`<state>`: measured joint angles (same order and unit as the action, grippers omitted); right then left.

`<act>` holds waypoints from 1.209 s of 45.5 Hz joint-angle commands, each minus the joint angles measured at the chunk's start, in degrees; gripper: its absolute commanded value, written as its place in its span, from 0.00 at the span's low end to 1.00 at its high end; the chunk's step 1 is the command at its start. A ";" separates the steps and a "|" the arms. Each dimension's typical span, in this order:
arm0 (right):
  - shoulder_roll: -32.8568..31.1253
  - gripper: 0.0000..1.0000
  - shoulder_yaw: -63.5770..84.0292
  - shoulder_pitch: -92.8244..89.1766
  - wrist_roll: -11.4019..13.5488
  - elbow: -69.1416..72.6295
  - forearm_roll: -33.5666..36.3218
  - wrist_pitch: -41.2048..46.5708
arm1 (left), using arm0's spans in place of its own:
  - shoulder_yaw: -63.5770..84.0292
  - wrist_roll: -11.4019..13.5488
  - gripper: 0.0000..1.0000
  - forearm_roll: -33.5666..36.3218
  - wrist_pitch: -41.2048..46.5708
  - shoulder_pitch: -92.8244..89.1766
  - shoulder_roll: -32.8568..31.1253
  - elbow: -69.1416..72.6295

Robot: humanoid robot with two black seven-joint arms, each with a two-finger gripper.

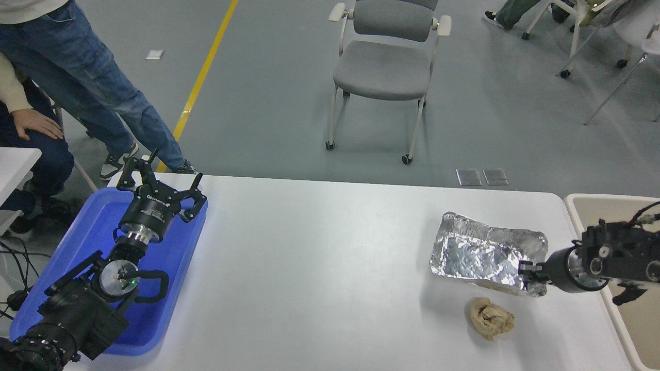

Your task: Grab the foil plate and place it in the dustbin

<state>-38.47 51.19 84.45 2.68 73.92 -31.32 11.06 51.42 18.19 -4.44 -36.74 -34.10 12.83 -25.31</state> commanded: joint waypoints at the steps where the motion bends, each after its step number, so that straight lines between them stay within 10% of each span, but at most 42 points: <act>1: -0.03 0.00 12.52 19.33 0.13 10.28 6.43 7.56 | -0.09 0.00 1.00 -0.05 0.00 0.00 0.00 0.00; 18: 6.83 0.00 23.78 39.90 0.22 10.46 16.46 33.94 | 0.00 0.00 1.00 0.04 0.00 0.09 0.00 0.00; 55: 6.66 0.00 37.84 61.45 0.22 9.93 20.59 33.94 | 0.00 0.00 1.00 -0.04 0.00 0.09 0.00 0.00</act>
<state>-31.77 84.95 143.65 2.89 84.15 -11.13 44.71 51.42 18.19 -4.45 -36.74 -34.02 12.83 -25.31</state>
